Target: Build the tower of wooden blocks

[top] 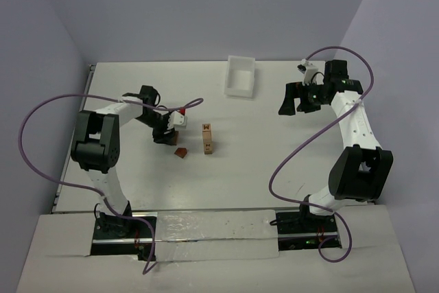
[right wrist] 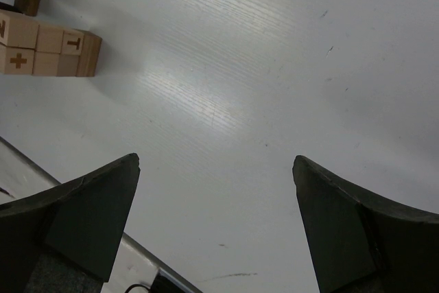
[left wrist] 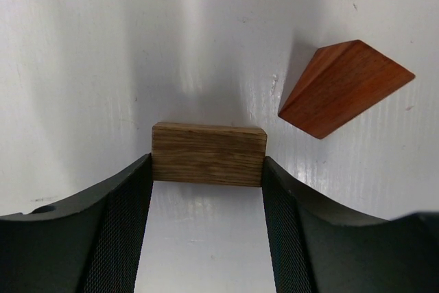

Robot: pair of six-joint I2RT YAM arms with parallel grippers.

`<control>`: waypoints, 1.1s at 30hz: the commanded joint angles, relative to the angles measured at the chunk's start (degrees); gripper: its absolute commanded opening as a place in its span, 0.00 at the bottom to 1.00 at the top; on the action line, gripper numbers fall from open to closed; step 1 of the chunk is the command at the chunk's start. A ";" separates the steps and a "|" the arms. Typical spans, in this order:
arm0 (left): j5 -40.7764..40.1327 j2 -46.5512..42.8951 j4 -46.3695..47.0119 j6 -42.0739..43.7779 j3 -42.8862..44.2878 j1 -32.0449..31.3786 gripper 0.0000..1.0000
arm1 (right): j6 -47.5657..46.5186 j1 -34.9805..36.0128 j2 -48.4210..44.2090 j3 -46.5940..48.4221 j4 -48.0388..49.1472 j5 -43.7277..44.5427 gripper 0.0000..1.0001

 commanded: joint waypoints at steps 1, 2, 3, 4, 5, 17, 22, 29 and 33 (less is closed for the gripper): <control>1.10 -6.03 -0.76 -3.71 3.20 -0.58 0.34 | -0.38 0.38 -0.91 2.83 -0.61 -1.31 1.00; 1.84 -7.48 -2.81 -5.77 5.02 -0.64 0.30 | -0.41 0.36 -1.14 2.59 -0.56 -1.39 1.00; 2.84 -8.31 -4.83 -7.04 6.38 -0.65 0.29 | -0.37 0.32 -1.31 2.38 -0.43 -1.48 1.00; 3.85 -9.32 -6.10 -8.42 7.70 -0.83 0.28 | -0.37 0.32 -1.44 2.29 -0.35 -1.61 1.00; 4.93 -10.87 -6.86 -11.57 9.52 -1.21 0.28 | -0.41 0.35 -1.49 2.25 -0.37 -1.77 1.00; -1.08 -16.39 -5.17 -33.98 17.16 -11.74 0.23 | -1.03 0.46 -1.16 3.28 -1.26 -2.21 1.00; -2.20 -15.46 -4.39 -36.36 17.82 -14.45 0.28 | -1.11 0.49 -1.66 2.78 -1.05 -1.85 1.00; -3.19 -13.61 -3.56 -37.90 17.10 -18.06 0.30 | -1.38 0.67 -1.23 3.55 -1.58 -2.27 1.00; -3.37 -12.28 -3.71 -38.45 17.26 -18.75 0.32 | -1.33 0.67 -1.36 3.17 -1.49 -1.92 1.00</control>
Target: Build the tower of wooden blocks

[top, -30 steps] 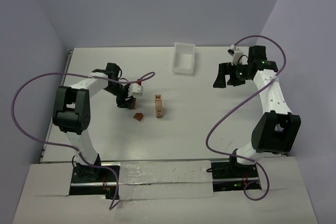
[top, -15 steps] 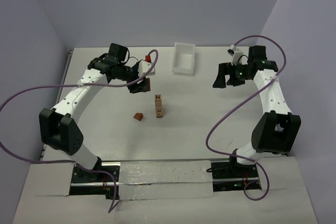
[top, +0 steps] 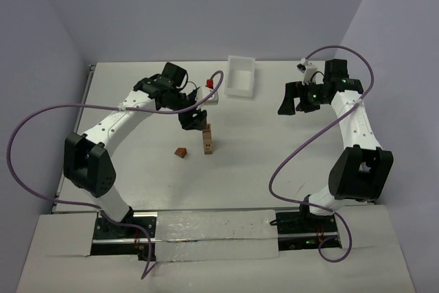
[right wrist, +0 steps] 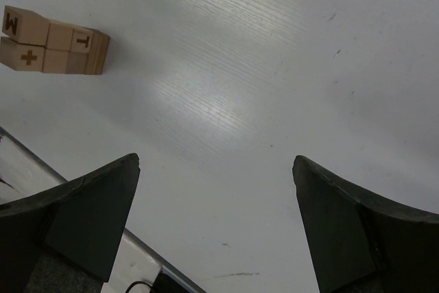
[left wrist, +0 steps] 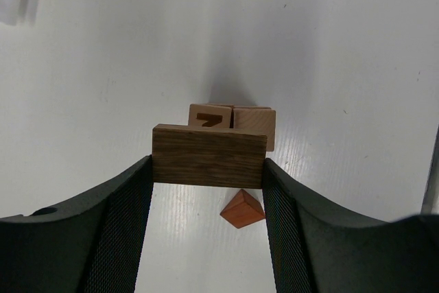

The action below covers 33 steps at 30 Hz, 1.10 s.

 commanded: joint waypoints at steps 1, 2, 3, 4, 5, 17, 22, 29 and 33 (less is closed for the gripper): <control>-0.06 1.30 0.43 -1.85 1.81 -0.63 0.32 | -0.90 0.53 -1.49 2.18 -0.49 -0.72 1.00; -0.06 1.35 0.63 -2.01 1.50 -0.78 0.32 | -0.90 0.58 -1.54 2.13 -0.44 -0.72 1.00; -0.15 1.35 0.92 -2.17 1.19 -0.98 0.32 | -0.88 0.62 -1.59 2.06 -0.41 -0.68 1.00; -0.39 1.26 1.35 -2.37 0.85 -1.27 0.32 | -0.83 0.62 -1.64 1.97 -0.41 -0.59 1.00; -0.60 1.11 1.65 -2.49 0.43 -1.47 0.33 | -0.84 0.62 -1.63 1.89 -0.41 -0.51 1.00; -1.45 1.79 1.84 -2.37 -1.23 -3.06 0.42 | -0.83 0.70 -1.29 1.85 -0.58 -0.38 1.00; -2.07 2.44 2.43 -2.54 -1.33 -3.17 0.45 | -0.90 0.79 -1.22 1.66 -0.58 -0.28 1.00; -2.70 3.37 2.73 -2.61 -1.46 -3.28 0.49 | -0.98 0.73 -1.02 1.81 -0.70 -0.39 1.00; -2.88 3.85 2.61 -2.46 -1.16 -3.39 0.51 | -0.90 0.75 -0.96 1.70 -0.71 -0.54 1.00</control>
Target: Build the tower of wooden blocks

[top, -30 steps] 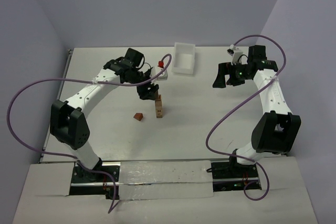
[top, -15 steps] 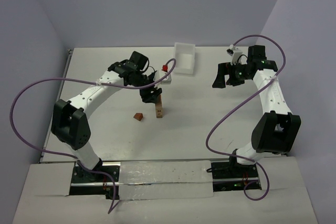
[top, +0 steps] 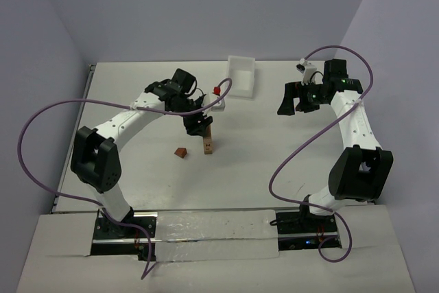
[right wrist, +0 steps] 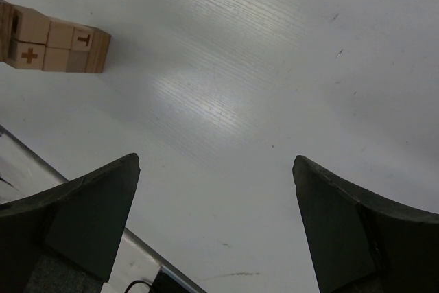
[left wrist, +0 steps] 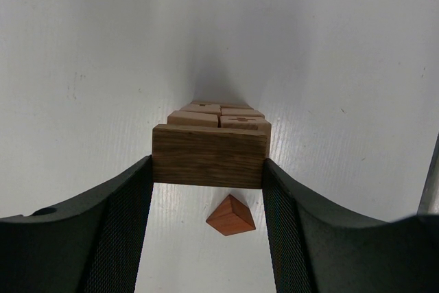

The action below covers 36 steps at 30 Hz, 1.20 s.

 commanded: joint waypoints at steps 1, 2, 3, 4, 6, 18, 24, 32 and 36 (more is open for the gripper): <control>0.13 0.65 1.41 -0.46 0.36 -0.42 0.51 | -0.71 0.37 -0.96 1.63 -0.55 -0.56 1.00; 0.13 0.74 1.38 -0.46 0.42 -0.42 0.52 | -0.74 0.37 -0.96 1.57 -0.55 -0.50 1.00; 0.13 0.83 1.44 -0.46 0.42 -0.42 0.52 | -0.83 0.37 -0.93 1.57 -0.55 -0.47 1.00; 0.13 0.91 1.44 -0.43 0.42 -0.44 0.53 | -0.89 0.39 -0.87 1.57 -0.52 -0.43 1.00; -0.07 0.89 1.53 -0.37 0.44 -0.62 0.53 | -0.89 0.39 -0.70 1.57 -0.57 -0.50 1.00; -1.09 0.37 1.88 -0.37 0.15 -1.03 0.55 | -0.98 0.62 -0.44 1.83 -0.80 -0.67 1.00; -1.36 0.27 1.22 -0.26 0.83 -1.12 0.55 | -1.00 0.74 -0.26 2.10 -1.10 -0.67 1.00; -1.24 0.24 0.83 0.27 0.42 -1.18 0.63 | -1.06 0.89 -0.14 2.39 -1.34 -0.58 1.00; -0.40 -0.08 0.65 0.86 0.24 -1.21 0.97 | -1.15 0.89 0.01 2.54 -1.43 -0.50 1.00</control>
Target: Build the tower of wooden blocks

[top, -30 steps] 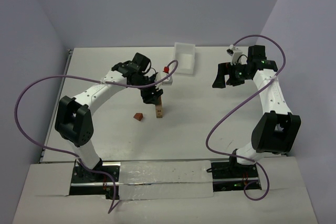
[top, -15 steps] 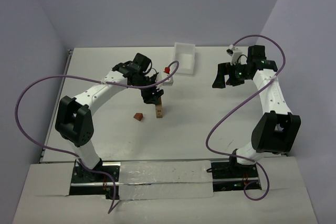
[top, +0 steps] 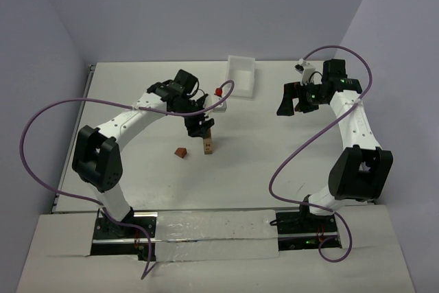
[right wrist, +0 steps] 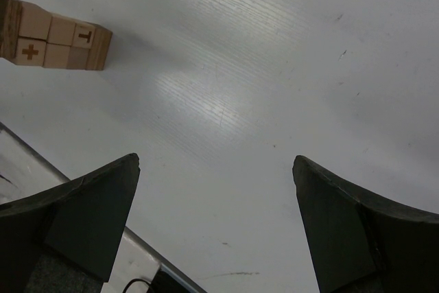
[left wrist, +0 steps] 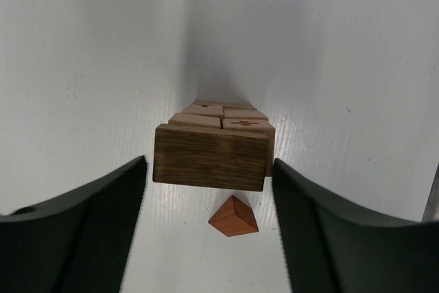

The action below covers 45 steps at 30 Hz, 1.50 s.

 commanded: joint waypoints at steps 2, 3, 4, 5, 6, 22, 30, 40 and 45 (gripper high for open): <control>1.48 -1.12 -0.08 0.95 0.15 -0.41 0.99 | -0.79 0.41 0.06 2.57 -1.17 -0.55 1.00; 1.74 -1.26 -0.15 1.12 0.19 -0.41 0.99 | -0.76 0.41 0.09 2.54 -1.17 -0.55 1.00; 1.91 -1.31 -0.27 1.27 0.27 -0.38 0.99 | -0.70 0.44 0.09 2.54 -1.19 -0.50 1.00; 2.04 -1.45 -0.58 1.52 0.35 -0.32 0.99 | -0.70 0.49 0.10 2.54 -1.25 -0.50 1.00; 2.12 -1.61 -0.59 1.52 0.50 -0.32 0.99 | -0.70 0.41 0.18 2.54 -1.25 -0.50 1.00; 5.63 -14.79 -0.45 2.98 -4.40 7.31 0.90 | -0.61 1.03 -0.69 1.92 -0.84 0.12 1.00; 8.87 -20.10 -0.65 19.40 -21.06 11.17 0.83 | -0.44 1.35 -1.14 1.80 -0.87 0.53 1.00; 13.27 -12.01 -10.74 52.17 -20.57 14.62 0.74 | -0.34 2.08 -0.34 1.62 -1.01 2.29 1.00; 14.02 -7.76 -14.12 60.63 -18.48 14.39 0.71 | -0.44 2.17 0.30 1.55 -1.15 3.03 1.00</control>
